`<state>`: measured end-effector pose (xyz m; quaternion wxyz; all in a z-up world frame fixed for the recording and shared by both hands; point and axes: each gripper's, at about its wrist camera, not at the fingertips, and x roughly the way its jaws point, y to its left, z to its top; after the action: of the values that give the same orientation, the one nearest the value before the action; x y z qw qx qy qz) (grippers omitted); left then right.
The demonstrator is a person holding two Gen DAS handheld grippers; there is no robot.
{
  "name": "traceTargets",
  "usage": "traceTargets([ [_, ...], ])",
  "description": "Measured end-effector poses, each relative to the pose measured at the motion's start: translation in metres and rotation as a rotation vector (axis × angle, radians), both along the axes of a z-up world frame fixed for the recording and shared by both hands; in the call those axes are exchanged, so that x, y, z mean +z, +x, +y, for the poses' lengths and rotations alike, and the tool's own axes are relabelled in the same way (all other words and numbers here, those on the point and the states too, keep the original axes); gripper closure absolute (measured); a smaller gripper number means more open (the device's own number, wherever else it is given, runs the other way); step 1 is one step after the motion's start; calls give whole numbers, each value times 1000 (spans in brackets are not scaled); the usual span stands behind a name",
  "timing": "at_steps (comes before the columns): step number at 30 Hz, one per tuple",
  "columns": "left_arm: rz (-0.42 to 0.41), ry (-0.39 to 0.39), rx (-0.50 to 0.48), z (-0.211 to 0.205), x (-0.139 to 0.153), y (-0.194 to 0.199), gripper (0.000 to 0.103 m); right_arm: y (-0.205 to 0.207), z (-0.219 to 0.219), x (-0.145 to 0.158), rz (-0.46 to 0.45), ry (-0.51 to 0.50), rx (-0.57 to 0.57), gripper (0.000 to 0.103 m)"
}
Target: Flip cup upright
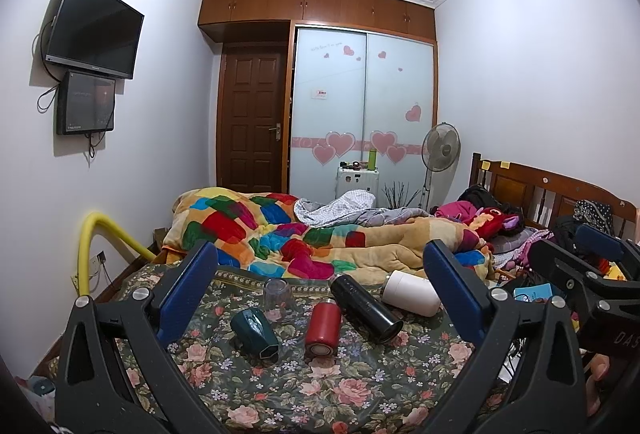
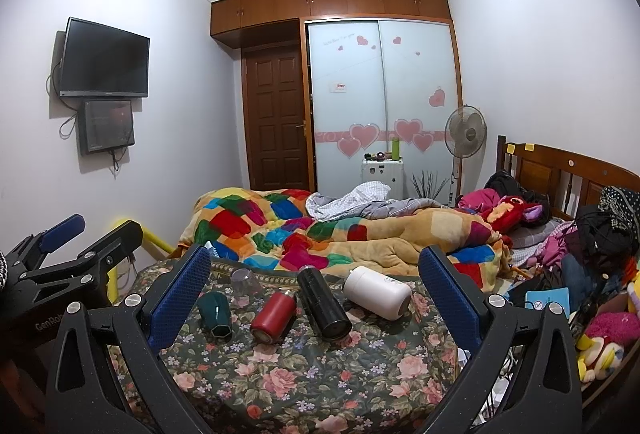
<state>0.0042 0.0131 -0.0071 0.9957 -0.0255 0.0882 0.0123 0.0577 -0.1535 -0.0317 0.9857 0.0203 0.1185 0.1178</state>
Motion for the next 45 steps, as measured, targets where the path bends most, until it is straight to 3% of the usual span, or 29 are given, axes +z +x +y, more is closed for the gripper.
traceTargets([
  [14, 5, -3, 0, 0, -3, 4, 0, 3, 3, -1, 8, -7, 5, 0],
  [22, 71, -11, 4, 6, -20, 44, 0, 31, 1, -16, 50, -10, 5, 0],
  [26, 198, -7, -2, 11, -52, 92, 0, 52, 0, -28, 91, -16, -5, 0],
  [33, 507, -34, -45, 14, -148, 195, 0, 102, -3, -60, 204, -26, -23, 0],
  [37, 614, -1, -90, 2, -195, 245, 5, 128, -2, -78, 262, -43, -30, 0],
  [45, 720, 59, -120, -10, -246, 308, 17, 162, 3, -106, 355, -54, -15, 0],
])
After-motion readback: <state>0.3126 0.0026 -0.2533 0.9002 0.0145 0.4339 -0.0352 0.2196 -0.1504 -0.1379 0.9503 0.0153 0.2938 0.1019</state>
